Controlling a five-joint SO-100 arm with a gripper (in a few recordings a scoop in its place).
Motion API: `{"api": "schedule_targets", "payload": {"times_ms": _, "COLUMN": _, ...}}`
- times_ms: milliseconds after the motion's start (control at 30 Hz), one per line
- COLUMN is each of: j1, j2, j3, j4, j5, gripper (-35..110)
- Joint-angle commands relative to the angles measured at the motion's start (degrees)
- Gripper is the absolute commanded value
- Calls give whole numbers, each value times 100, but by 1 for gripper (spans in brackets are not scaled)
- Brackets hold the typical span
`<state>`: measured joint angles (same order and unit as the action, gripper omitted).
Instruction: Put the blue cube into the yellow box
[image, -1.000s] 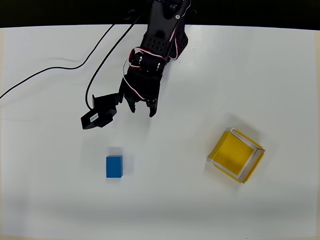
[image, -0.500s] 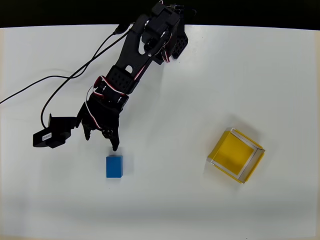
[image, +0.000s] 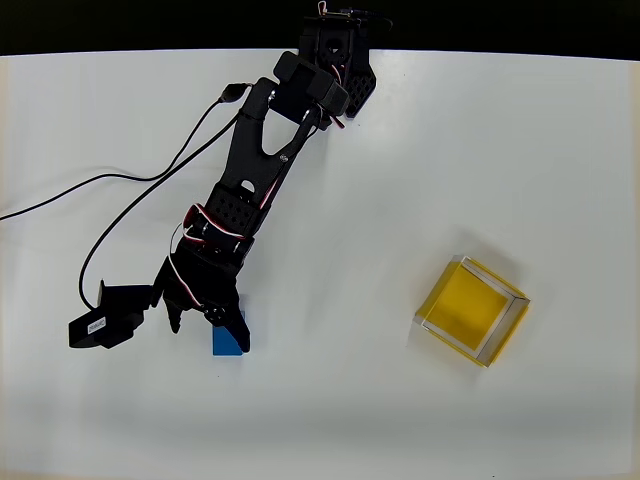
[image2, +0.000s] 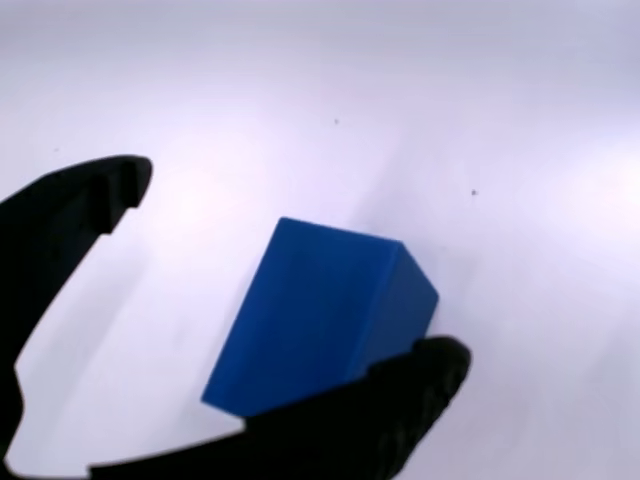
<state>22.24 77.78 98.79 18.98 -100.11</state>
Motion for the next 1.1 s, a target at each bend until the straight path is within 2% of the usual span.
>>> {"api": "schedule_targets", "payload": {"times_ms": 0, "j1": -97, "j2": 114, "j3": -633, "j4": -316, "j5": -9, "gripper": 55}}
{"api": "schedule_targets", "payload": {"times_ms": 300, "j1": -158, "j2": -457, "j3": -668, "j4": -589, "j5": -123, "gripper": 54}}
{"api": "schedule_targets", "payload": {"times_ms": 667, "j1": -158, "j2": -773, "j3": -712, "j4": -352, "j5": -44, "gripper": 47}}
{"api": "schedule_targets", "payload": {"times_ms": 833, "j1": -185, "j2": -712, "j3": -686, "j4": -35, "j5": -114, "gripper": 33}}
{"api": "schedule_targets", "payload": {"times_ms": 1067, "j1": -211, "j2": -510, "j3": -466, "j4": 9, "j5": -334, "gripper": 24}}
